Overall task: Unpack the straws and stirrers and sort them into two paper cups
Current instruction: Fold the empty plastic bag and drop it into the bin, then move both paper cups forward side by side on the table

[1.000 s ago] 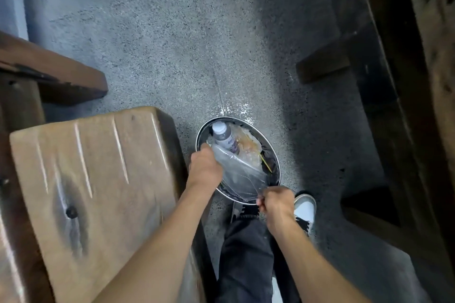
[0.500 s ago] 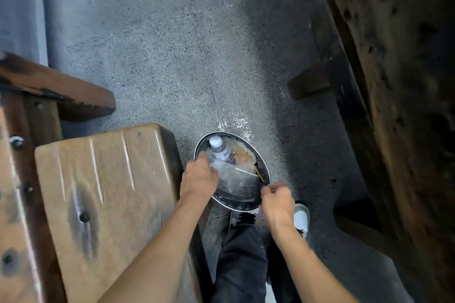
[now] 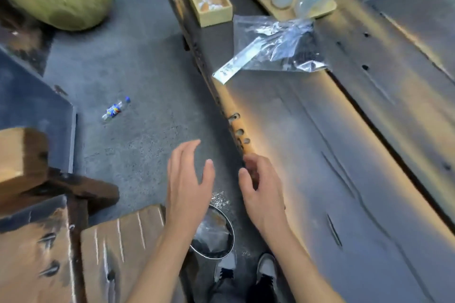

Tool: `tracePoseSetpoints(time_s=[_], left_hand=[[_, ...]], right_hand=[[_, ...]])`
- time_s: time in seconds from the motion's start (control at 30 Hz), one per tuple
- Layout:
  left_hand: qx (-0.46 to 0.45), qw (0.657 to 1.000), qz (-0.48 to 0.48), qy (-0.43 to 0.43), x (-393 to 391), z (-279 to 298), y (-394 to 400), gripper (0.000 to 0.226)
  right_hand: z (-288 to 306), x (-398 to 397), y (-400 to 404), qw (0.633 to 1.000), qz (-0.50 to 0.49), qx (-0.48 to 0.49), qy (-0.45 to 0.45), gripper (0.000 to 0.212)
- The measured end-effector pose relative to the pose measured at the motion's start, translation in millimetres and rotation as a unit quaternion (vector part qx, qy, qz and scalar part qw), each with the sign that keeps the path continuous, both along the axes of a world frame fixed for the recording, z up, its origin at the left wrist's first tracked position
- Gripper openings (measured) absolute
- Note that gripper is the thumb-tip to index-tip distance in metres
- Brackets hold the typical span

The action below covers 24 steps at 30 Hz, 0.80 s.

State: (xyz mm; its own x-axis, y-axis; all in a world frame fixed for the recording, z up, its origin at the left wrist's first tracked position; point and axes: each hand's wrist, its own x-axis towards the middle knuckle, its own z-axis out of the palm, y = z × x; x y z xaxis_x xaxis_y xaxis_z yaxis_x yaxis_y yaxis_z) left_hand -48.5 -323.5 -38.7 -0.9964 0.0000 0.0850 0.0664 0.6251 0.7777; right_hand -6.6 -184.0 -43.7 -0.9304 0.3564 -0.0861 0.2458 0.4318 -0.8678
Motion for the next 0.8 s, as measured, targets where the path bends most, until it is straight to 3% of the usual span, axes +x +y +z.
tracePoseSetpoints(time_s=[0.1, 0.23, 0.37, 0.57, 0.8], left_hand=[[0.005, 0.997, -0.078, 0.010, 13, 53, 30, 0.043], [-0.013, 0.979, -0.201, -0.015, 47, 94, 79, 0.056], [-0.007, 0.949, -0.315, -0.016, 93, 114, 134, 0.064], [0.013, 0.880, -0.471, -0.054, 178, 131, 221, 0.061], [0.042, 0.832, -0.542, -0.112, 275, 124, 303, 0.072]], right_hand=[[48, 30, 32, 0.999, -0.028, 0.031, 0.013, 0.029], [86, 102, 81, 0.992, -0.089, 0.088, -0.010, 0.045], [117, 190, 125, 0.969, -0.228, 0.094, -0.023, 0.057], [140, 322, 169, 0.892, -0.448, 0.063, -0.010, 0.055], [131, 450, 203, 0.790, -0.612, 0.010, 0.018, 0.045]])
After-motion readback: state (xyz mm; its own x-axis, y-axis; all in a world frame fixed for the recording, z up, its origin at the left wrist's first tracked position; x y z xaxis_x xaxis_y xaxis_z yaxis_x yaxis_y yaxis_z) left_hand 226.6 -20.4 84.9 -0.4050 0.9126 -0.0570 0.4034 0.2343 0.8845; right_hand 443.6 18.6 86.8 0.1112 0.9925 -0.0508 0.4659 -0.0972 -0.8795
